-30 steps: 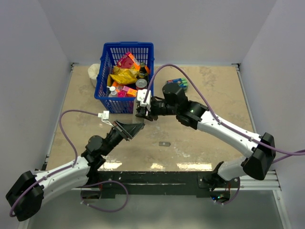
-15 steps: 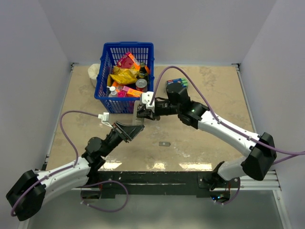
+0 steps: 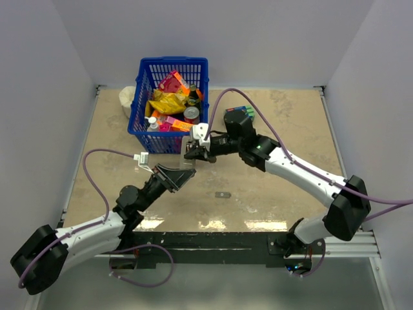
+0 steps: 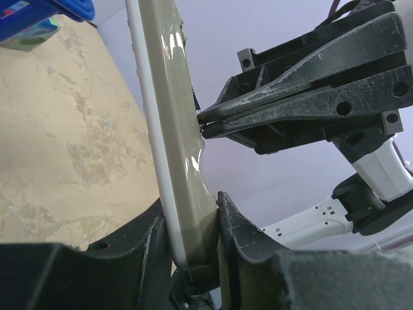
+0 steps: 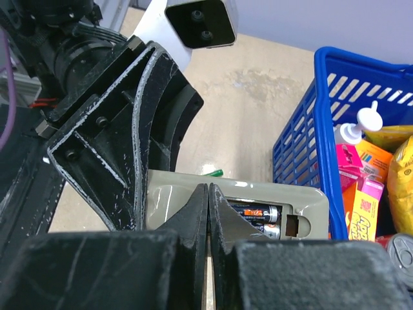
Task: Load the batteries into the remote control
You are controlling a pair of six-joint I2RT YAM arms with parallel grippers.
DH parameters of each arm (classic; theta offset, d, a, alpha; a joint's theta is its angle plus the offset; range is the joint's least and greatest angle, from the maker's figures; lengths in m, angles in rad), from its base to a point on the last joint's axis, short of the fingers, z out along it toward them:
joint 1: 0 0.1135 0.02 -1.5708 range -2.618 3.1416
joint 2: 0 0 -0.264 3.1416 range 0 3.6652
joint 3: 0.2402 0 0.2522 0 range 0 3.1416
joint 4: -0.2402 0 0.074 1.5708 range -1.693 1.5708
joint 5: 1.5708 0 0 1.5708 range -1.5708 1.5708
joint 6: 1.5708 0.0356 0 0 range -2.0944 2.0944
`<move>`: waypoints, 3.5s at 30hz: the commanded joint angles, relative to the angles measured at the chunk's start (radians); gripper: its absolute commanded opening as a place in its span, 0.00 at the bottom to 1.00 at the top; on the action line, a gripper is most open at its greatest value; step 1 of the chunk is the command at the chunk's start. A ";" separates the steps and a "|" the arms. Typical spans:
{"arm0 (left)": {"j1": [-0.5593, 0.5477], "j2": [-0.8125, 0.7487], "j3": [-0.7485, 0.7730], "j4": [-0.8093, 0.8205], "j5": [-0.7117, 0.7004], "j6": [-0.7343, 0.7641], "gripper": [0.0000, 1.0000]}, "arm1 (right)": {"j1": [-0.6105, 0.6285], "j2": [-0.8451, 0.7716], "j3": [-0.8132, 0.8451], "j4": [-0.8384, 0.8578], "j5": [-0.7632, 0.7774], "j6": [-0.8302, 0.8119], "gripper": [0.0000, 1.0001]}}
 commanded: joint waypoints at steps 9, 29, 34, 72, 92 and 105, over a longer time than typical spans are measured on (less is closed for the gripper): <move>-0.021 0.020 0.053 0.560 0.214 0.045 0.00 | -0.081 0.076 -0.181 0.498 -0.202 0.398 0.00; 0.005 -0.010 -0.016 0.315 0.041 0.022 0.00 | -0.081 -0.043 0.072 0.259 -0.135 0.396 0.34; 0.010 0.021 -0.019 0.343 0.030 0.013 0.00 | -0.081 -0.149 0.036 0.295 0.000 0.482 0.54; 0.021 0.104 0.042 0.424 0.119 0.037 0.00 | 0.002 -0.209 -0.276 0.378 0.304 1.005 0.68; 0.022 0.145 0.084 0.459 0.185 0.059 0.00 | 0.004 -0.140 -0.235 0.452 0.304 1.068 0.19; 0.047 0.083 0.056 0.335 0.162 0.076 0.07 | 0.002 -0.177 -0.182 0.356 0.279 0.972 0.03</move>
